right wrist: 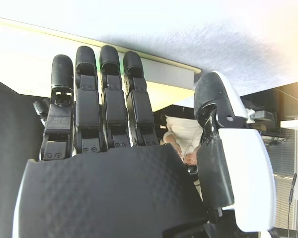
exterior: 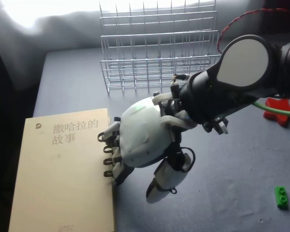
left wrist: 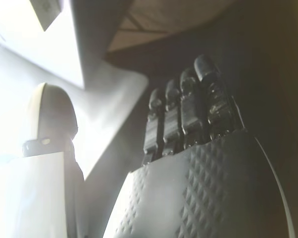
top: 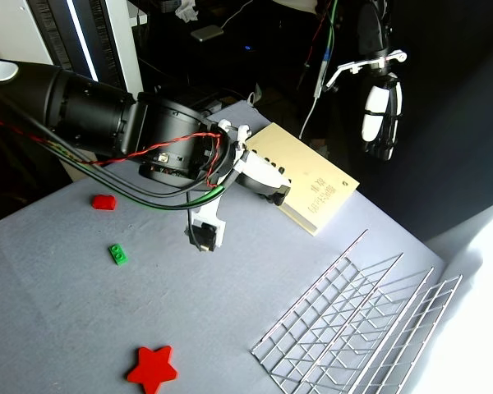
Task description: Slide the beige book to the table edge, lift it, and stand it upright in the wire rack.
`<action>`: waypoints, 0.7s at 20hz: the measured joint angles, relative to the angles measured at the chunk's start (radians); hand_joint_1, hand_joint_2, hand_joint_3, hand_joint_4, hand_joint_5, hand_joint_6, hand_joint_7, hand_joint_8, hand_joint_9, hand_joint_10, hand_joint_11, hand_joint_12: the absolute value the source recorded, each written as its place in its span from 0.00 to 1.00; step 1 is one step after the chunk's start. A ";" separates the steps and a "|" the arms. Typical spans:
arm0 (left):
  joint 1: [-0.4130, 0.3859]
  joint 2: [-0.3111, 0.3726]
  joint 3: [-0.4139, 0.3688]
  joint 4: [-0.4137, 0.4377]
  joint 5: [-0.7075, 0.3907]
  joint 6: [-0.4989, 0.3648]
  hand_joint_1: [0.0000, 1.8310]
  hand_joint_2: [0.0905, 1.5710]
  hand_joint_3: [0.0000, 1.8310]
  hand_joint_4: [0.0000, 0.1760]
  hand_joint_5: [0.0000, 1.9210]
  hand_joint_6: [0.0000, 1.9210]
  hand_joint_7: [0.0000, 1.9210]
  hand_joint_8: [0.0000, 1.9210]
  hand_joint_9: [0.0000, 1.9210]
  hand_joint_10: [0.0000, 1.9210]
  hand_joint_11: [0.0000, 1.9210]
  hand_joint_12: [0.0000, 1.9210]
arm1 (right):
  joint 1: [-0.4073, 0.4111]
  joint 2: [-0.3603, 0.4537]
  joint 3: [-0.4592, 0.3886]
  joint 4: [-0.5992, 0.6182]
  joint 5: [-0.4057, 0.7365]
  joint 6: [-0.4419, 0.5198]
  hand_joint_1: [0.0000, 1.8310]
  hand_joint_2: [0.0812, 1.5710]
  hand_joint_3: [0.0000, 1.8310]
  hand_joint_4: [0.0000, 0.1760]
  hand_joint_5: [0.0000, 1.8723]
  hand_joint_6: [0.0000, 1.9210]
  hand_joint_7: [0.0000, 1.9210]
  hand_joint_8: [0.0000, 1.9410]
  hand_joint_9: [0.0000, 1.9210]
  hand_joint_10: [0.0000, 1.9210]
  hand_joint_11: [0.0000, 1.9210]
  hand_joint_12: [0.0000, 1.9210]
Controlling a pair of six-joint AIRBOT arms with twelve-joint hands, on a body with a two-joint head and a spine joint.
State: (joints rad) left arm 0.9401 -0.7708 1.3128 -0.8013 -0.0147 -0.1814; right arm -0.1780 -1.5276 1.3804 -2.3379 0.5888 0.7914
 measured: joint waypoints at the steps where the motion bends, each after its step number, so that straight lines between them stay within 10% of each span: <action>1: 0.000 0.000 0.000 0.000 0.003 0.000 0.54 0.66 0.00 0.00 0.09 0.00 0.07 0.00 0.07 0.00 0.00 0.27 | 0.000 -0.006 0.000 0.001 -0.002 0.007 0.15 0.78 0.00 0.00 0.22 0.00 0.21 0.00 0.19 0.00 0.00 0.51; 14: 0.013 -0.006 0.015 0.057 -0.007 0.033 0.54 0.71 0.00 0.00 0.07 0.00 0.06 0.00 0.06 0.00 0.00 0.26 | 0.014 -0.056 -0.001 0.004 -0.038 0.038 0.18 0.77 0.00 0.00 0.23 0.00 0.23 0.00 0.22 0.00 0.00 0.53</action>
State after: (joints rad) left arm 0.9527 -0.7773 1.3277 -0.7444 -0.0216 -0.1482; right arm -0.1642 -1.5833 1.3796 -2.3337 0.5510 0.8295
